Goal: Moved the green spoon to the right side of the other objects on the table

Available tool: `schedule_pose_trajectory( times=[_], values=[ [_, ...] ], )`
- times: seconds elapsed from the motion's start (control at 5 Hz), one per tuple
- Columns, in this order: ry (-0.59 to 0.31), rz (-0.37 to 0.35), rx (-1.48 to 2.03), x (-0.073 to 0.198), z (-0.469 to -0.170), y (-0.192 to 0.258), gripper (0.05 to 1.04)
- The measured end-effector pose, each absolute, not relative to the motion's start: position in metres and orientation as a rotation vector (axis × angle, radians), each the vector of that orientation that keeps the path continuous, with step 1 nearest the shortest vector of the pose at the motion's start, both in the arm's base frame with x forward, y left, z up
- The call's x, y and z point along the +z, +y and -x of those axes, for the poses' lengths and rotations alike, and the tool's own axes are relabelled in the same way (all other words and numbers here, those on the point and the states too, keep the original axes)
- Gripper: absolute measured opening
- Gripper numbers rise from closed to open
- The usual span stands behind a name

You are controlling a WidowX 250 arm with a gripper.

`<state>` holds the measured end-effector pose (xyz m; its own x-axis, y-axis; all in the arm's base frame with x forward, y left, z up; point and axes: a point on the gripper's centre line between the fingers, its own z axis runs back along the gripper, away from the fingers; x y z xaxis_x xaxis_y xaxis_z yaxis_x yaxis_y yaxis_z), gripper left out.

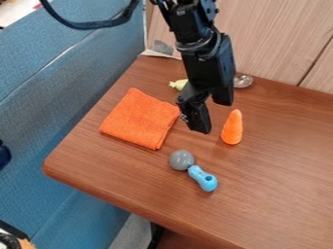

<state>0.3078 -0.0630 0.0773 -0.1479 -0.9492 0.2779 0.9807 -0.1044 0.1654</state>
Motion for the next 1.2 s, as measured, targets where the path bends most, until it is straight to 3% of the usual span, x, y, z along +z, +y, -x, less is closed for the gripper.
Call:
schedule_pose_trajectory(
  times=[0.2,0.4,0.8,1.2],
  values=[
    [-0.327,0.139,-1.672,0.068,-0.306,-0.063,1.001],
    [-0.315,0.103,-1.619,0.074,-0.314,-0.058,1.001],
    [-0.319,0.015,-1.451,0.091,-0.346,-0.048,1.001],
    [-0.327,-0.017,-1.010,0.083,-0.386,-0.015,1.001]
  ],
)
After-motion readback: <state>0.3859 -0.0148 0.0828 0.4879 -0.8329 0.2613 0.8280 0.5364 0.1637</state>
